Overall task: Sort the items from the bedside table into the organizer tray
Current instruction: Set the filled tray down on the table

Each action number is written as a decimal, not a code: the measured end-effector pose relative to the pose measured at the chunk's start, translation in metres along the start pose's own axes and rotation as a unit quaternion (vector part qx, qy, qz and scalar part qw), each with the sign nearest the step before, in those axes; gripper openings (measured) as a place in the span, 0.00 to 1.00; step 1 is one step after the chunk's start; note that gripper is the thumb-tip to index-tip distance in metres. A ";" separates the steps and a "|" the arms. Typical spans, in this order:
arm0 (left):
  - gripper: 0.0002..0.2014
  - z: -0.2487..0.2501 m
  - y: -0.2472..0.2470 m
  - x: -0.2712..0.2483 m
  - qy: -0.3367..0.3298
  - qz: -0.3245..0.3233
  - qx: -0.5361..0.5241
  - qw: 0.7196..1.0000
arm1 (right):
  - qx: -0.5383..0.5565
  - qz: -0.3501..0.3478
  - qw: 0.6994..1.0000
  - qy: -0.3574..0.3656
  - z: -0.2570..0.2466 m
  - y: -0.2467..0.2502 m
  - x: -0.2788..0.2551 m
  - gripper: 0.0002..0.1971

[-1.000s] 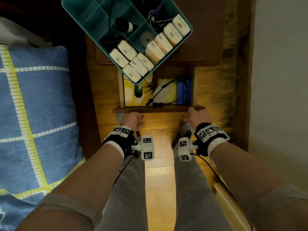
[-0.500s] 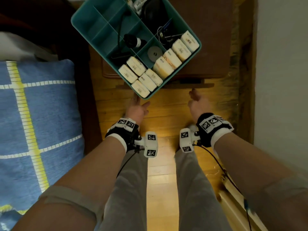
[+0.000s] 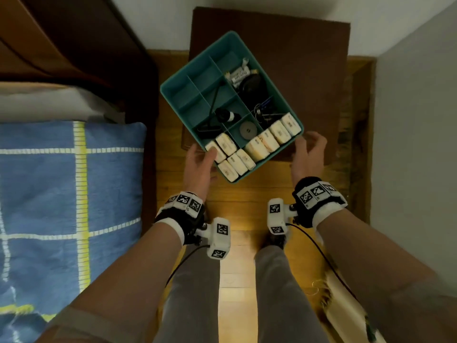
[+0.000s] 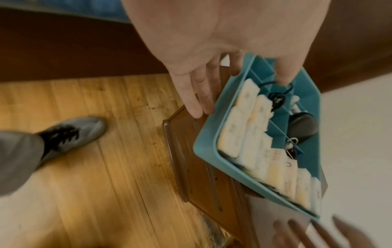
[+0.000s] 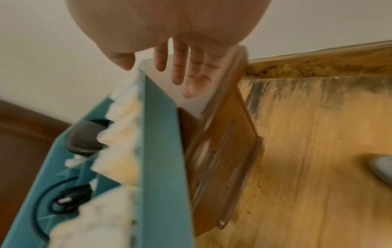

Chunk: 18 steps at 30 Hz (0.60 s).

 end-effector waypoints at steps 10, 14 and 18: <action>0.35 0.062 -0.011 0.041 -0.081 -0.050 0.160 0.982 | -0.125 -0.022 0.992 0.014 -0.044 -0.027 0.026 0.20; 0.33 0.081 -0.003 0.062 -0.104 -0.010 0.224 0.969 | -0.122 -0.003 0.992 -0.037 -0.038 -0.033 0.027 0.18; 0.31 0.089 0.007 0.069 -0.119 0.008 0.259 0.958 | -0.146 0.020 0.988 -0.045 -0.039 -0.034 0.024 0.16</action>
Point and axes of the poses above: each hand's wrist, its own x-axis towards the middle knuckle, its own y-axis out of the back of the hand, z = x × y, the point moved 8 cm from there along x, towards the middle knuckle, and after that the axes turned 2 degrees about -x, right-handed, at the moved point
